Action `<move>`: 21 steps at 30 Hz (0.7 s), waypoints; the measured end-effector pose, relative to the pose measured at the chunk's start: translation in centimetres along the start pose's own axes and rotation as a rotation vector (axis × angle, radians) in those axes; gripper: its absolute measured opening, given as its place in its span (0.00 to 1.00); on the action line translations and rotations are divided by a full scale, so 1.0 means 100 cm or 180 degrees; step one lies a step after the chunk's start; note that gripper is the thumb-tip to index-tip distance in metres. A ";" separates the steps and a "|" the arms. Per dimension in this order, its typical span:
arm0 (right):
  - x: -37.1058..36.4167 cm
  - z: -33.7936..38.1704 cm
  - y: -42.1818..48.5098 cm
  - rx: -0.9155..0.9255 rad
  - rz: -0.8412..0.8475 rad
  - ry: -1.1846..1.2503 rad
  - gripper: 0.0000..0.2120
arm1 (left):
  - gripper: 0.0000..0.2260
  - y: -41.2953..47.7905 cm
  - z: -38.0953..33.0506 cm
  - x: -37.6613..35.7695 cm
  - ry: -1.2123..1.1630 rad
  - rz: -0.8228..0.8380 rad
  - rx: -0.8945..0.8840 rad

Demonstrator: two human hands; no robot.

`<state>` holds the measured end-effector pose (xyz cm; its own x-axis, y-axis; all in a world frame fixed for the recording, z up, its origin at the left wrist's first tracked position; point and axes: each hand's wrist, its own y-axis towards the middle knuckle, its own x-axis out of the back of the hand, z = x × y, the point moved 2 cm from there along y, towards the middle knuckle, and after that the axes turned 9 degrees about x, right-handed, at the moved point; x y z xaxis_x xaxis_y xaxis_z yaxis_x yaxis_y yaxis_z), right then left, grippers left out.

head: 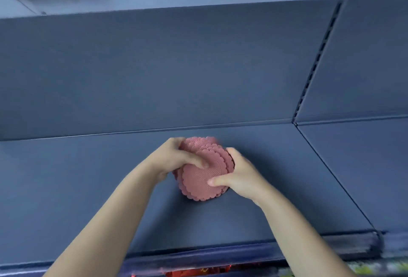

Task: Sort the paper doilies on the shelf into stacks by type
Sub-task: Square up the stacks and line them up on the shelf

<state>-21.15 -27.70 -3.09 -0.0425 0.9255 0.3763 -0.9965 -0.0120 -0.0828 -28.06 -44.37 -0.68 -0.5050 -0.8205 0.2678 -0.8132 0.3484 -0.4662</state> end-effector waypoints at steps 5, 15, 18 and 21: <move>0.040 -0.007 -0.052 0.0099 -0.1039 0.1620 0.31 | 0.20 -0.006 -0.034 -0.057 -0.0574 0.0778 -0.0674; 0.199 -0.052 -0.234 0.0081 -0.2049 0.1816 0.21 | 0.25 -0.055 -0.097 -0.292 -0.0885 0.1672 -0.0892; 0.259 -0.081 -0.307 0.0052 -0.2392 0.1677 0.17 | 0.29 -0.077 -0.113 -0.384 -0.0677 0.1728 -0.0991; 0.320 -0.111 -0.377 -0.0075 -0.2718 0.1552 0.14 | 0.23 -0.095 -0.128 -0.479 -0.0423 0.1923 -0.1075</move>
<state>15.84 6.59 1.80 0.7310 0.6745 -0.1034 -0.6765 0.7361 0.0195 0.12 -2.60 1.68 -0.8744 -0.4800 -0.0707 -0.4577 0.8644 -0.2079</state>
